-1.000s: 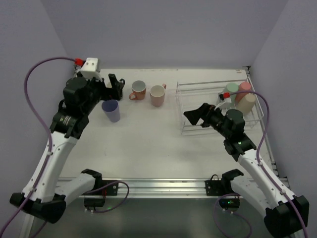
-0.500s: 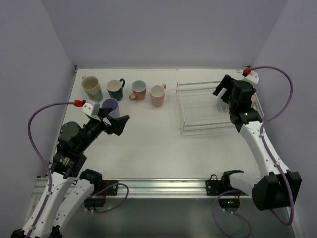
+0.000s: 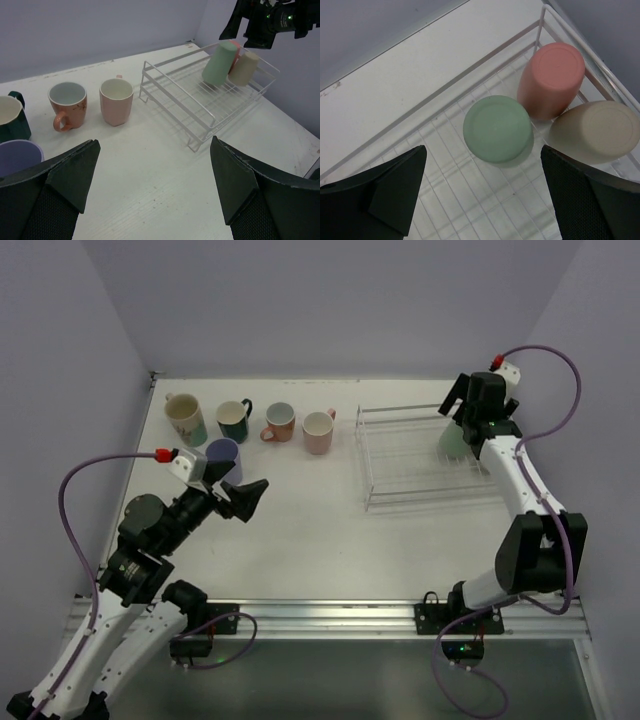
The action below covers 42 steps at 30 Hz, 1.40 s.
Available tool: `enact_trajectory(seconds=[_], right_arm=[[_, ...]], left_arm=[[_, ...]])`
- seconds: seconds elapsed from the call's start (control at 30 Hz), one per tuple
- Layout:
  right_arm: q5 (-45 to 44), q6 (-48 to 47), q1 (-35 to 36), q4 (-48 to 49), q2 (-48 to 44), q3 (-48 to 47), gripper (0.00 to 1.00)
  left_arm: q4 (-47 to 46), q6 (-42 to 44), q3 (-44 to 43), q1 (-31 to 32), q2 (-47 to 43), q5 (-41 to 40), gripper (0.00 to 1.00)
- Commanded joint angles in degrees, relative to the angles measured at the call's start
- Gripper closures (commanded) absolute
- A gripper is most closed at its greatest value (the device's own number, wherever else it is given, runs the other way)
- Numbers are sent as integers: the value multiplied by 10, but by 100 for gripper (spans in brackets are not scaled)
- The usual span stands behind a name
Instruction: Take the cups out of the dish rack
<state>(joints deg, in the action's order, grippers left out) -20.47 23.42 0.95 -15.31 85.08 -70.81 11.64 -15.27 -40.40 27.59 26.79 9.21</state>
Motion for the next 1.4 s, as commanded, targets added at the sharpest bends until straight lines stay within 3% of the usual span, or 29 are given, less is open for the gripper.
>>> enact_trajectory(seconds=[0.0, 0.47, 0.57, 0.63, 0.77, 0.9, 1.1, 1.37], right_arm=[[-21, -10, -7, -4, 39, -42, 1], [-39, -23, -7, -2, 112, -66, 9], [-41, -36, -7, 23, 105, -54, 19], [-42, -41, -7, 23, 105, -56, 32], [-33, -40, -7, 31, 90, -40, 44], [15, -22, -2, 63, 13, 19, 52], [121, 34, 9, 141, -168, 143, 56], [367, 157, 10, 242, -336, 244, 56]], left_arm=[[-19, 17, -3, 11, 5, -18, 0], [-16, 19, -2, 16, 20, -34, 0], [-17, 19, -2, 16, 22, -34, 0], [-19, 18, -2, 15, 23, -32, 0], [-20, 15, -2, 11, 28, -27, 0], [-22, 6, -5, 11, 41, -16, 0], [-27, -15, -26, 11, 77, 29, 0], [-111, -130, -46, 12, 146, 140, 0]])
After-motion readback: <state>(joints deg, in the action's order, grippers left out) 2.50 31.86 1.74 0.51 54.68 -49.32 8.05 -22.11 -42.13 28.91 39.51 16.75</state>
